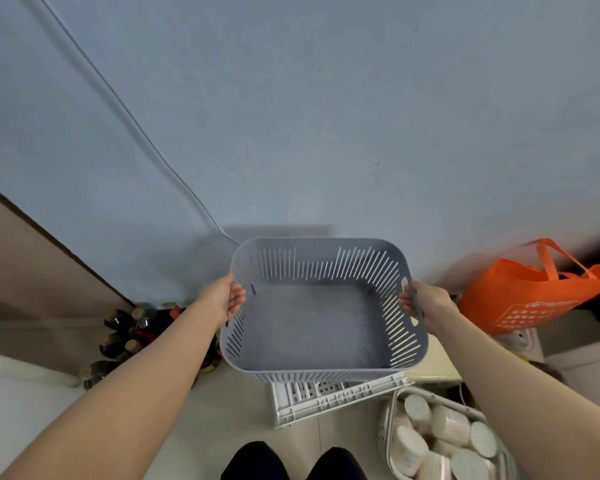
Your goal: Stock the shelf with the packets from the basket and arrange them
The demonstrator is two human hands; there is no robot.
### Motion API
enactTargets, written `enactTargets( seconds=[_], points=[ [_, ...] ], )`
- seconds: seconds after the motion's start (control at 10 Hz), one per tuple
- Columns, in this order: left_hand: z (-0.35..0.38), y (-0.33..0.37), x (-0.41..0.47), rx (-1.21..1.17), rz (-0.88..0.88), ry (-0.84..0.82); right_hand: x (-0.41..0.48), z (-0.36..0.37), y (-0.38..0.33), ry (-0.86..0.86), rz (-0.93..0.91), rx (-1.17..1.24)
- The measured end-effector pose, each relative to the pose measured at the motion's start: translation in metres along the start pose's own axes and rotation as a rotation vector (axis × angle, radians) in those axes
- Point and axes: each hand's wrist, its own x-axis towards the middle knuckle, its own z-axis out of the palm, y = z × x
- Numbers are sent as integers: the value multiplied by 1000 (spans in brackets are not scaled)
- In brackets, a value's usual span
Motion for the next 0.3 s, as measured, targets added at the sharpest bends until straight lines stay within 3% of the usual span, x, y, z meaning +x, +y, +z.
enactTargets(
  seconds=[0.1,0.2,0.3],
  points=[
    [0,-8,7,-9,1,-13,3,0,6,9,-34,-5],
    [-1,-9,10,23,10,-37,-2,3,7,64,-122,-192],
    [-5,-4,10,140,103,58,-11,8,1,174,-292,-424]
  ],
)
